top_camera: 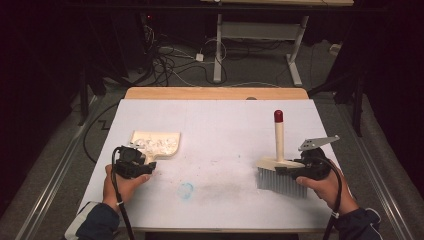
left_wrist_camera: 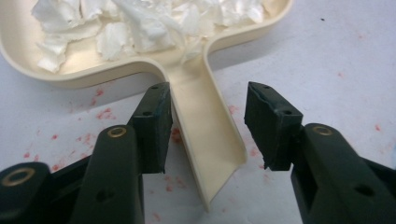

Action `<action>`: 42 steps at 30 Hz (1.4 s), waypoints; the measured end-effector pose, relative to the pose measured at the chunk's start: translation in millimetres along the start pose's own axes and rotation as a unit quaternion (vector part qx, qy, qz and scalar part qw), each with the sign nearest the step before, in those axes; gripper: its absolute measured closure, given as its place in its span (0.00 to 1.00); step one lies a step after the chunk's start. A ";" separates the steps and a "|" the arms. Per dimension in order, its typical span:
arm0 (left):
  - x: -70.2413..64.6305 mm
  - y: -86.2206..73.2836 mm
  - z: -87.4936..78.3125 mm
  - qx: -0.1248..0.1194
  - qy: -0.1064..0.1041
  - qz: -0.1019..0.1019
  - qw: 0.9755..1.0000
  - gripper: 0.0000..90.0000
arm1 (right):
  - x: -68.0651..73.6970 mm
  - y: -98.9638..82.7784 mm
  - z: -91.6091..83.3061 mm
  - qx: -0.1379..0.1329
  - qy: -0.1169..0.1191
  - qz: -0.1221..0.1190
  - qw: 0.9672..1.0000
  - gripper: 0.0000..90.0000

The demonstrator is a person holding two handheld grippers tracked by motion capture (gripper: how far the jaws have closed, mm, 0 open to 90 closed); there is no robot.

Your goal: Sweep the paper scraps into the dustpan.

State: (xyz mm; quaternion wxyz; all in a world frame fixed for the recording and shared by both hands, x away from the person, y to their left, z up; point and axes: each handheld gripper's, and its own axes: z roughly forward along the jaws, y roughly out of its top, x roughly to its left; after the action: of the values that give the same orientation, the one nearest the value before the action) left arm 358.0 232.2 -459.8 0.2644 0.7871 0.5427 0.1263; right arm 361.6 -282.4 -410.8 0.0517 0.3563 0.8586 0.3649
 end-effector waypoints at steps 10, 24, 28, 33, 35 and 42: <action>-0.9 -5.7 -21.7 -0.071 0.020 0.078 0.994 0.46 | -17.6 15.5 9.9 0.029 0.006 -0.018 0.999 0.66; -22.6 -33.3 -28.1 -0.085 -0.014 0.172 0.981 0.31 | -47.5 31.1 18.6 0.038 0.011 -0.032 0.999 0.56; -25.0 -32.9 -24.2 -0.076 -0.014 0.177 0.981 0.31 | -59.7 33.3 21.8 0.071 -0.005 -0.035 0.997 0.47; -26.6 -33.0 -22.7 -0.074 -0.020 0.177 0.981 0.31 | -78.5 31.9 20.2 0.061 -0.031 -0.023 0.997 0.47; -27.4 -32.9 -22.6 -0.074 -0.019 0.181 0.980 0.31 | -81.3 32.0 19.5 0.045 -0.047 -0.012 0.998 0.49; -29.0 -33.1 -21.9 -0.070 -0.014 0.184 0.980 0.31 | -86.1 28.3 35.2 0.034 -0.116 0.051 0.991 0.52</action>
State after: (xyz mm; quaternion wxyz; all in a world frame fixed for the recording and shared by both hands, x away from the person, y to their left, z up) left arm 310.3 220.6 -457.4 0.2989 0.8546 0.3745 0.1999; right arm 453.9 -304.1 -432.4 0.1207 0.4409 0.8395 0.2939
